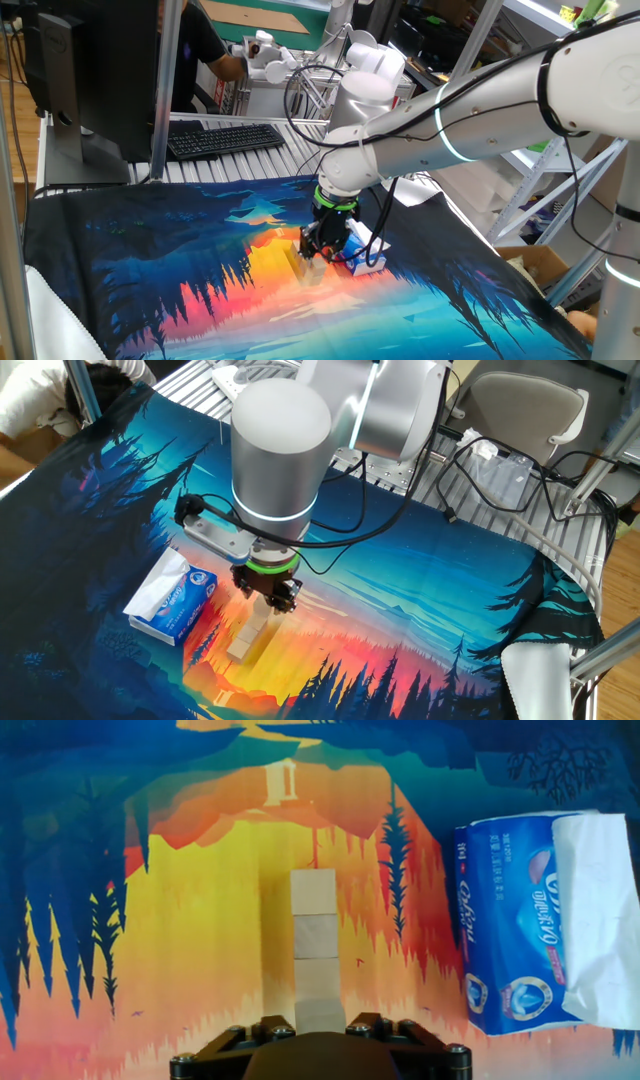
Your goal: Stack the blocks in a vertical line of five
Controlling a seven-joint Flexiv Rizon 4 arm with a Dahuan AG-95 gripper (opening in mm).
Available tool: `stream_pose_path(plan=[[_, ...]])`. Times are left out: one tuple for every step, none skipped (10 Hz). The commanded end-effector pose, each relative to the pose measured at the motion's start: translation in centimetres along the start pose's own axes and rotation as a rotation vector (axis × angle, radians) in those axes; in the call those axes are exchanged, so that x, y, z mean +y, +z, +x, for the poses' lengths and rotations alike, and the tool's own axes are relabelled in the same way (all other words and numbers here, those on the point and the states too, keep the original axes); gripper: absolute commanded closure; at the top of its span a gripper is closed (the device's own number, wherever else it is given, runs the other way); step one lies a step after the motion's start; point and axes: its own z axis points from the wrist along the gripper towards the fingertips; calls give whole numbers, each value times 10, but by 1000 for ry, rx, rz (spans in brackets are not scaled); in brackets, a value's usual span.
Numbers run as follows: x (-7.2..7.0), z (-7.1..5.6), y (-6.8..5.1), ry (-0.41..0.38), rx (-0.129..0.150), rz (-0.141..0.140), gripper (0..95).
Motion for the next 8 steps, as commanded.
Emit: stream_pose_path(plan=[[0,-6,-1,0,7,0,380],[-1,-10,-3,-1,8,1,380],[-1,-12,-4,0,7,2,380],[-1,-16,-5,-1,8,3,380],[-2,-22,-7,-2,11,3,570],[-2,-29,-8,-2,11,3,570],[-2,-36,-8,-2,12,4,570],[-3,-42,-7,-2,11,2,570]])
